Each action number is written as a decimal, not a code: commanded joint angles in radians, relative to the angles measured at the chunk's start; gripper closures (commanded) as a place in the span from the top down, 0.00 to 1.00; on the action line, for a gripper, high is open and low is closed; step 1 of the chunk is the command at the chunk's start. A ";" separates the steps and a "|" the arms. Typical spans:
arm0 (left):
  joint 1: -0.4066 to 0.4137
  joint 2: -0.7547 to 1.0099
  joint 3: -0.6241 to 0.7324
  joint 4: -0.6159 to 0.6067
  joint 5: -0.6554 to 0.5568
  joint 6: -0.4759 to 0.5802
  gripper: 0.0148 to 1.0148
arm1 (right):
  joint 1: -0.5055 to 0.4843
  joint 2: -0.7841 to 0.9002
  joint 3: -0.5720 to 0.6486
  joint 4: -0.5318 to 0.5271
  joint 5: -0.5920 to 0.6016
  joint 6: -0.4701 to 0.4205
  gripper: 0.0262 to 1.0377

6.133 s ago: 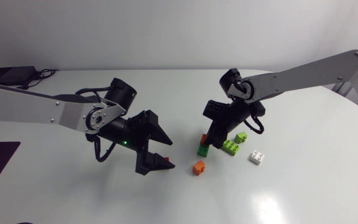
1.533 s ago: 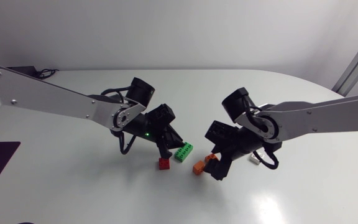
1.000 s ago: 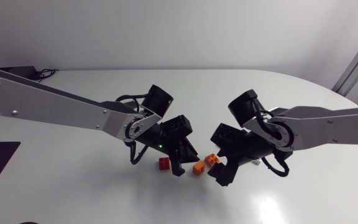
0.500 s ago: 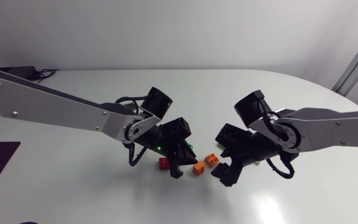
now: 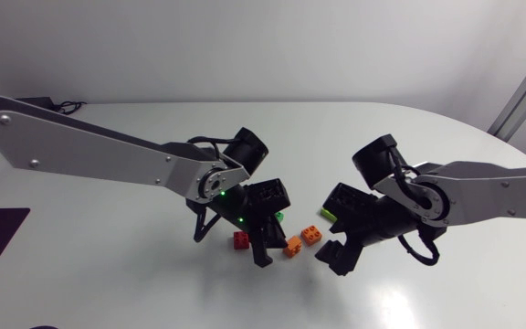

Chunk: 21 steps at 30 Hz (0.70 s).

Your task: Separate the duplo bricks

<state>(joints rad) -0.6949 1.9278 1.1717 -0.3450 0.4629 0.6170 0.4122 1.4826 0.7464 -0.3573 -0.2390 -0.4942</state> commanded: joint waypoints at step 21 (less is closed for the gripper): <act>-0.041 0.145 0.221 -0.149 -0.092 0.023 0.25 | -0.055 -0.027 -0.055 0.006 -0.042 -0.061 0.87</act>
<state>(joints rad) -0.7280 2.0319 1.3605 -0.4839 0.3771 0.6315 0.3676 1.4555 0.7212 -0.3561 -0.2707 -0.5362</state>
